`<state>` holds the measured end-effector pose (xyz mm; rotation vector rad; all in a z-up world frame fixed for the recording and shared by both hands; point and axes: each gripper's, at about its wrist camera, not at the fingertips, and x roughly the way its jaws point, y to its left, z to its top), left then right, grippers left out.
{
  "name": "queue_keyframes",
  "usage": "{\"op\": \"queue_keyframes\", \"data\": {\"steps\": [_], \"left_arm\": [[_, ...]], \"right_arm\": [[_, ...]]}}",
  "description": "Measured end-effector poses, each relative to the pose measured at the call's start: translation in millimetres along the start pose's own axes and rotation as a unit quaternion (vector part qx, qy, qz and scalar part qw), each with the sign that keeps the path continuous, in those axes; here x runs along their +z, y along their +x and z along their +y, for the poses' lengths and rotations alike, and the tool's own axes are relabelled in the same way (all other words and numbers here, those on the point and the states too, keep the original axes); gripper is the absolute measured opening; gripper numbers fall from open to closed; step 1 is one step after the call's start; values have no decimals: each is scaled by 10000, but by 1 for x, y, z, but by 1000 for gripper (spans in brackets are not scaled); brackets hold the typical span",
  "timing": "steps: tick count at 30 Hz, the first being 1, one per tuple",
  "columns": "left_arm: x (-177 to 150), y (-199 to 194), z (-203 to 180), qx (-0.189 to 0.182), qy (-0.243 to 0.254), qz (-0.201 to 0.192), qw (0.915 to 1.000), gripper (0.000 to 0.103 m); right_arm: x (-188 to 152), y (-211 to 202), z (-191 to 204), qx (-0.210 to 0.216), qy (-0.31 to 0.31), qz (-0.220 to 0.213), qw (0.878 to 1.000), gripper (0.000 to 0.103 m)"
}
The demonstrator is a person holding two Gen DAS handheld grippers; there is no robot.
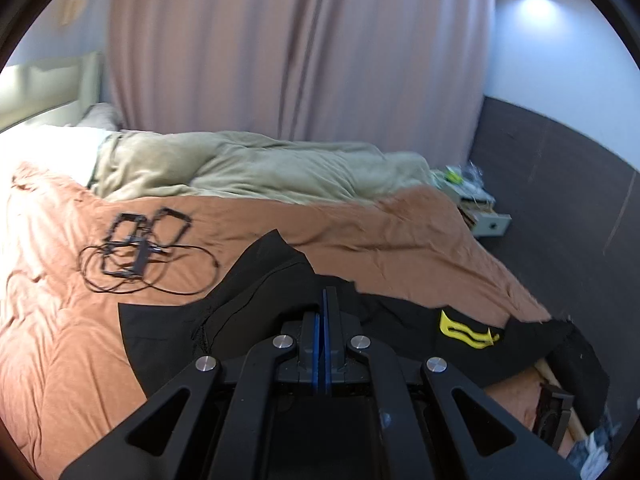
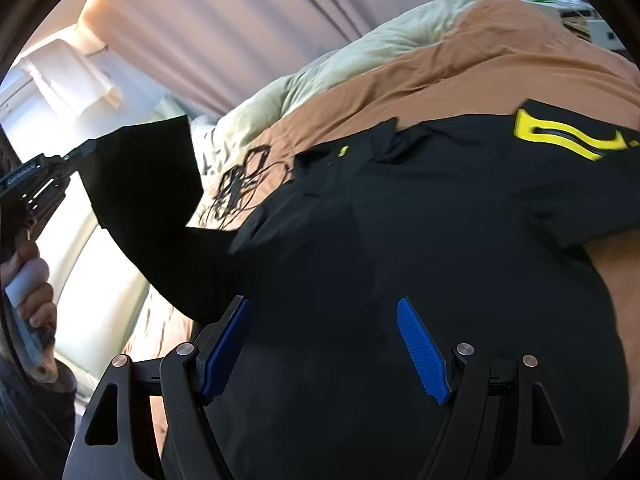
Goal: Fold large clothes
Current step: 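Grasp the plain sleeve with the left tool and fold it across the jacket body, then open the left tool to release the folded sleeve on the jacket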
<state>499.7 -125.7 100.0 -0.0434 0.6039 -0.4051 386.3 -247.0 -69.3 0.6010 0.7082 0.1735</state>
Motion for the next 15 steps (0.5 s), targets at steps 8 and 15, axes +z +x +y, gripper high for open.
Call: {"op": "queue_keyframes", "data": {"steps": [8, 15], "left_arm": [[-44, 57, -51, -38, 164, 755, 9970, 4], [-89, 88, -52, -380, -98, 1463, 9885, 12]], "right_arm": [[-15, -29, -34, -28, 231, -155, 9996, 75], [-24, -36, -40, -177, 202, -139, 9995, 88]]}}
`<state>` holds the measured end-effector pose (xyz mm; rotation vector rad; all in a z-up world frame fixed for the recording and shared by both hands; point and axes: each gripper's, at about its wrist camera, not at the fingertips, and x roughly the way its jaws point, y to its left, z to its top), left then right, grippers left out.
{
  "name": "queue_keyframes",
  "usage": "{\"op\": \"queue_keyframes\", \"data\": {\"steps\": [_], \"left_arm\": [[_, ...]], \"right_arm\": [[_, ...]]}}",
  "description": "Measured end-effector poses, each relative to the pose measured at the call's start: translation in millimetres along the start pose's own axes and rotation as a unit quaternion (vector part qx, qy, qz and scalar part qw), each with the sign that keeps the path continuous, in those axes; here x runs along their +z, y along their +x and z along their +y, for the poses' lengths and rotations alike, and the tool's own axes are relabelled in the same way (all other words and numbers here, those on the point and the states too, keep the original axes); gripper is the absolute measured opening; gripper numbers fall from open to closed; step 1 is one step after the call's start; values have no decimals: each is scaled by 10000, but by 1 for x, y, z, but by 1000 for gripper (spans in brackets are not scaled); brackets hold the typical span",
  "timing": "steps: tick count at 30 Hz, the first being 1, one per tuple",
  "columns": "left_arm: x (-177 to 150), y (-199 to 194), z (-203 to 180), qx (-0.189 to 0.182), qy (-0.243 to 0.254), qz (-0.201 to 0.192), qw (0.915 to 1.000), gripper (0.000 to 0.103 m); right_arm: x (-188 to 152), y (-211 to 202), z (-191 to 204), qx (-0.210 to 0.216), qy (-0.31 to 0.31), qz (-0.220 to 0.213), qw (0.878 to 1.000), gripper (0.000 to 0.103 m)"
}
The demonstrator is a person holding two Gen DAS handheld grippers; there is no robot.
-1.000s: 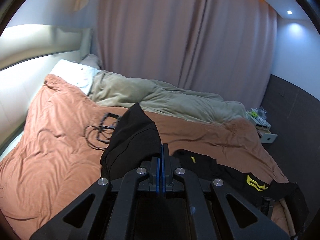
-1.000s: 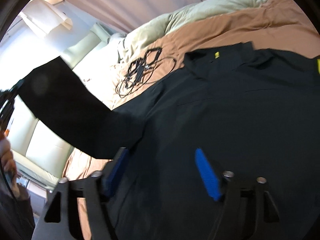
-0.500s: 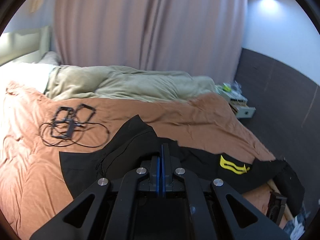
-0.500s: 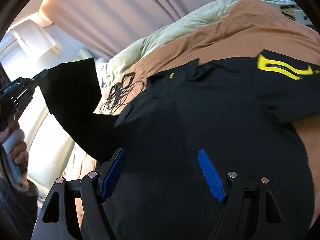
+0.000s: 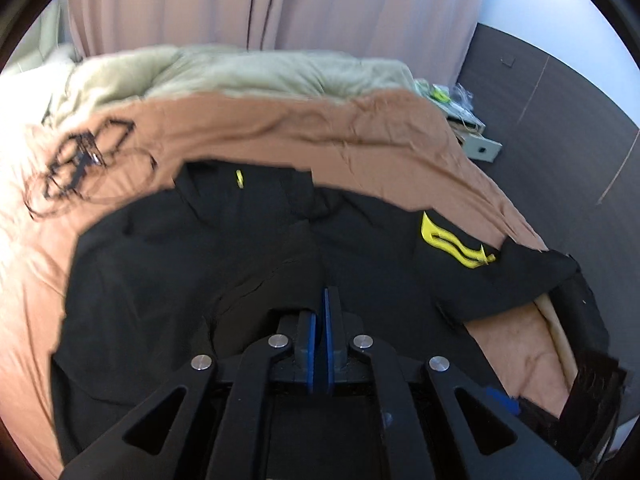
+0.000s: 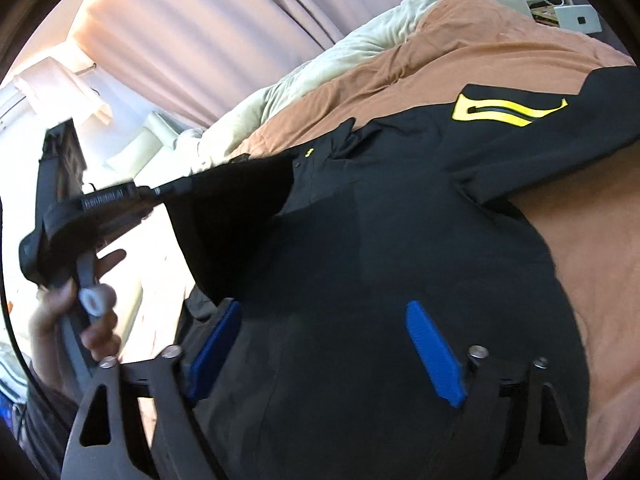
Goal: Fold large clothes
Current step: 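Open the left tool to release the folded sleeve on the jacket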
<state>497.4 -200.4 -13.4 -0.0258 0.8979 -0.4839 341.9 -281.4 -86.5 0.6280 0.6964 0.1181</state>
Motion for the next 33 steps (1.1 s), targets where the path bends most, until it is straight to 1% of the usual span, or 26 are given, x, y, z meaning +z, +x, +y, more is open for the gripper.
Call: {"op": "queue_keyframes", "data": {"steps": [1, 2, 3, 4, 6, 9, 13, 17, 21, 23, 25, 26, 28, 31, 33], "left_arm": [[-4, 1, 2, -50, 0, 64, 10000, 32], [-8, 0, 5, -65, 13, 85, 9999, 49], [-11, -3, 7, -80, 15, 59, 9999, 90], [-14, -8, 10, -111, 4, -14, 9999, 103], [-18, -21, 19, -101, -27, -123, 9999, 103], [-21, -32, 35, -45, -76, -119, 9999, 103], [-33, -52, 67, 393, -237, -232, 9987, 103], [-48, -74, 106, 728, -417, -372, 9958, 103], [-66, -93, 145, 1115, -487, -456, 9915, 103], [-75, -100, 162, 1205, -571, -449, 9900, 98], [-83, -103, 180, 1289, -672, -393, 9886, 88], [-87, -105, 190, 1345, -733, -361, 9875, 85], [-95, -107, 206, 1410, -830, -313, 9860, 73], [-107, -107, 228, 1477, -960, -209, 9841, 63], [-114, -106, 239, 1506, -1036, -147, 9831, 59]], "right_arm": [[0, -2, 0, -40, -16, -23, 10000, 89], [1, -3, -1, -54, -16, -44, 10000, 89], [1, -5, -2, -50, 6, -51, 10000, 89], [0, -8, -3, -56, 16, -51, 10000, 89], [2, -6, 1, -120, -6, -33, 9999, 89], [0, -2, 13, -156, -93, 12, 9998, 89], [1, 9, 34, -294, -336, 87, 9990, 89], [4, 26, 55, -447, -583, 199, 9971, 89], [5, 50, 82, -746, -1008, 393, 9913, 89], [5, 65, 95, -865, -1213, 502, 9876, 89], [4, 83, 108, -1031, -1461, 605, 9820, 89], [3, 92, 113, -1120, -1563, 654, 9792, 89], [0, 114, 121, -1278, -1741, 828, 9729, 89], [-9, 141, 132, -1526, -1979, 1040, 9627, 89], [-14, 158, 133, -1800, -2149, 1162, 9529, 88]]}}
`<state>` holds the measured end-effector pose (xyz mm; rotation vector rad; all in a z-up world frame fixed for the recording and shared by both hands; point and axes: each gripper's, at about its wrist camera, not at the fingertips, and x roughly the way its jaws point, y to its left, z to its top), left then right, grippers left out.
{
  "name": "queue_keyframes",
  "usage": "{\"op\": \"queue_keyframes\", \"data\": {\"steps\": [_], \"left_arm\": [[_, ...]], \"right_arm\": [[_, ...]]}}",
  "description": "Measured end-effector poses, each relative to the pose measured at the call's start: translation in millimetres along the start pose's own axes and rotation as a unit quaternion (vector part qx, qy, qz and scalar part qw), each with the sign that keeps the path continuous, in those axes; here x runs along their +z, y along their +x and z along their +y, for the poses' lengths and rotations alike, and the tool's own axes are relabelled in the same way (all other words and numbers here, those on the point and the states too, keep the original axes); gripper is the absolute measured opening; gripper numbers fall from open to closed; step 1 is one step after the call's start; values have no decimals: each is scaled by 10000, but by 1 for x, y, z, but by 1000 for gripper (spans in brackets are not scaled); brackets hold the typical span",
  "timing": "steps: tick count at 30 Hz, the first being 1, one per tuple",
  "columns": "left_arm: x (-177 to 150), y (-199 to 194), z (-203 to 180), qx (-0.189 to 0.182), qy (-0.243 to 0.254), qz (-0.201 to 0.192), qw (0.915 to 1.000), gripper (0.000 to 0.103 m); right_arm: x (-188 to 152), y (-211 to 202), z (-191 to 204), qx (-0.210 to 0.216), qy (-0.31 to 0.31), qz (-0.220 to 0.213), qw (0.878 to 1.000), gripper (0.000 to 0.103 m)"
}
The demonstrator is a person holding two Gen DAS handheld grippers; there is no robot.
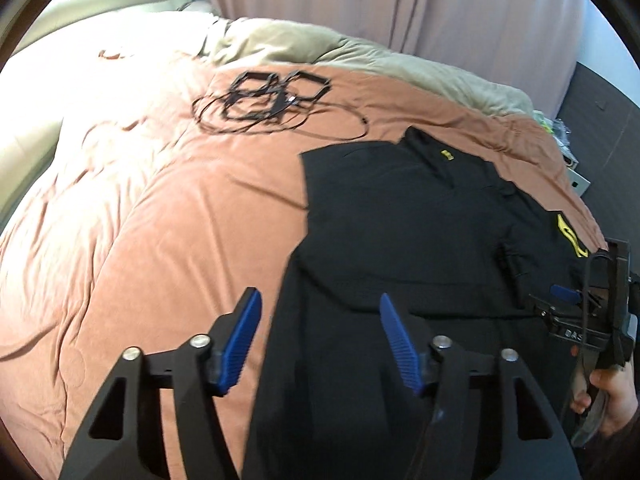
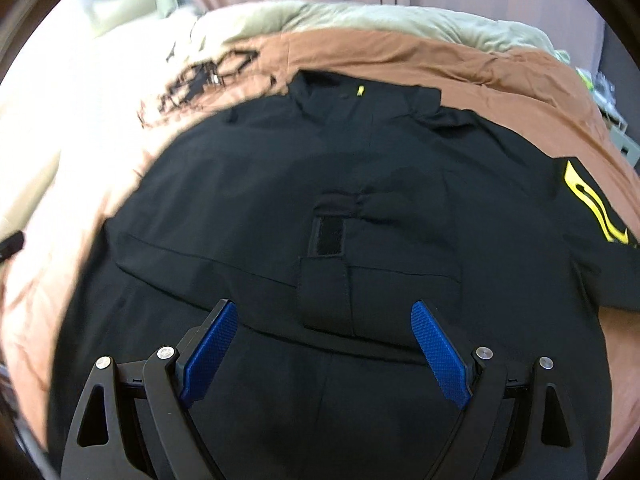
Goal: Fold large clothes
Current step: 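Open the left tool to release the folded sleeve on the jacket, then grasp the yellow-striped sleeve with the right tool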
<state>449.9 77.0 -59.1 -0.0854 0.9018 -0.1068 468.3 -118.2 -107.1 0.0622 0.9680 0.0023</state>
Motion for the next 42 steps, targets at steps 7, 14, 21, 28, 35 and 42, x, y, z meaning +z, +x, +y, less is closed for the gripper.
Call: {"op": "queue_keyframes", "data": {"steps": [7, 14, 21, 28, 35, 42], "left_arm": [[-14, 18, 26, 26, -277, 185, 9994, 59], [-20, 25, 25, -57, -286, 223, 9993, 59], [-16, 27, 23, -29, -260, 208, 9994, 59], [-20, 44, 20, 74, -189, 323, 9993, 59], [-14, 73, 19, 264, -45, 476, 9985, 59], [-11, 98, 24, 518, -46, 579, 9970, 59]], "right_arm": [[6, 14, -19, -369, -12, 234, 9990, 28], [20, -37, -72, -307, 440, -297, 9981, 26], [13, -73, -162, -675, 1478, -473, 9856, 54], [-21, -60, -194, -34, 2038, -270, 9786, 67], [-34, -9, -199, 462, 2360, 154, 9705, 39], [-22, 21, -200, 747, 2583, 121, 9631, 8]]}}
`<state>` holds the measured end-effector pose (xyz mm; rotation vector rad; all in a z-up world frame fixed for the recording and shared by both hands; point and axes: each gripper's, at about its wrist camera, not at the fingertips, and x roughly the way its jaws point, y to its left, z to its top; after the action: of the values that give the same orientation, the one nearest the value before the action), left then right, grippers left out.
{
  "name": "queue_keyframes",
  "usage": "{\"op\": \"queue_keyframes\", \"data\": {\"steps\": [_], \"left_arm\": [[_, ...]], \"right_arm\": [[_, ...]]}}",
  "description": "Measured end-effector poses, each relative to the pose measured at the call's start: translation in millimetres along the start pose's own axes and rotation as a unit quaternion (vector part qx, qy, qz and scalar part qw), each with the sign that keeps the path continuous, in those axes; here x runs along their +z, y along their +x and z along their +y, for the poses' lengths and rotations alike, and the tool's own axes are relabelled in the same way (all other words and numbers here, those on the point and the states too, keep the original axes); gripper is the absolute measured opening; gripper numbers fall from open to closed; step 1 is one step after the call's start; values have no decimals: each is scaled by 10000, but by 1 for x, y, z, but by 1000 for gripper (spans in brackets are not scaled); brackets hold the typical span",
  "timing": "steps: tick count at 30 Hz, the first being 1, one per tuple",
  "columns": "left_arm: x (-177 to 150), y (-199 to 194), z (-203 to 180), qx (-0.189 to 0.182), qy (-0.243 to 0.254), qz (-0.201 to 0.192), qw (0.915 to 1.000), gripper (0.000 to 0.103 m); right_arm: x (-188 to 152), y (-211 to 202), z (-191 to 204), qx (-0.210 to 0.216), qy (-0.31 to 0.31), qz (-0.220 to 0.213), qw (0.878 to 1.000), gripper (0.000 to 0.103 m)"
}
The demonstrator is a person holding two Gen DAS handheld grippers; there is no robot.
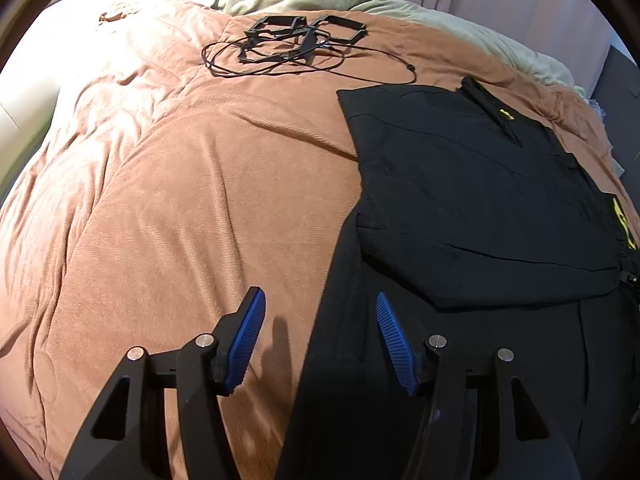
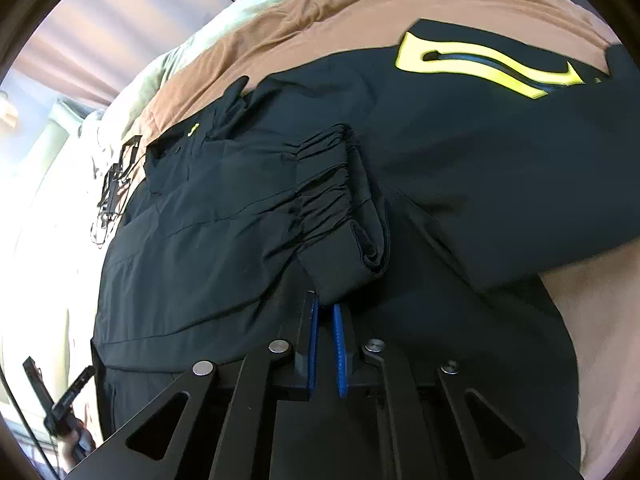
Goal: Fold large clothes
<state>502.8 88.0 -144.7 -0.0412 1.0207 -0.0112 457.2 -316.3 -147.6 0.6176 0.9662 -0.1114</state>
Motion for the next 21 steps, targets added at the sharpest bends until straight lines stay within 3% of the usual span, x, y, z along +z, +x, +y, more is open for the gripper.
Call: {"op": "queue_keyframes", "data": {"steps": [7, 9, 11, 12, 17, 18, 21], "left_arm": [[-4, -8, 1, -2, -92, -4, 10000, 59], [-5, -19, -2, -43, -58, -67, 10000, 59], [-5, -32, -5, -214, -69, -160, 9996, 59], [-5, -39, -7, -333, -80, -198, 9992, 59], [2, -66, -26, -693, -216, -281, 9970, 59], [4, -73, -32, -738, -240, -331, 9964, 64], [7, -87, -50, -841, -242, -438, 9952, 96]], "right_arm": [[6, 5, 7, -119, -132, 38, 9998, 9], [6, 1, 7, -150, -184, 121, 9996, 20], [5, -14, 4, -65, -185, 59, 9998, 60], [4, -23, 2, -35, -182, -46, 9998, 67], [4, -77, -23, -6, -145, -476, 9988, 69], [4, -85, -29, -22, -107, -520, 9986, 69], [6, -116, -50, -97, -23, -732, 9973, 69]]}}
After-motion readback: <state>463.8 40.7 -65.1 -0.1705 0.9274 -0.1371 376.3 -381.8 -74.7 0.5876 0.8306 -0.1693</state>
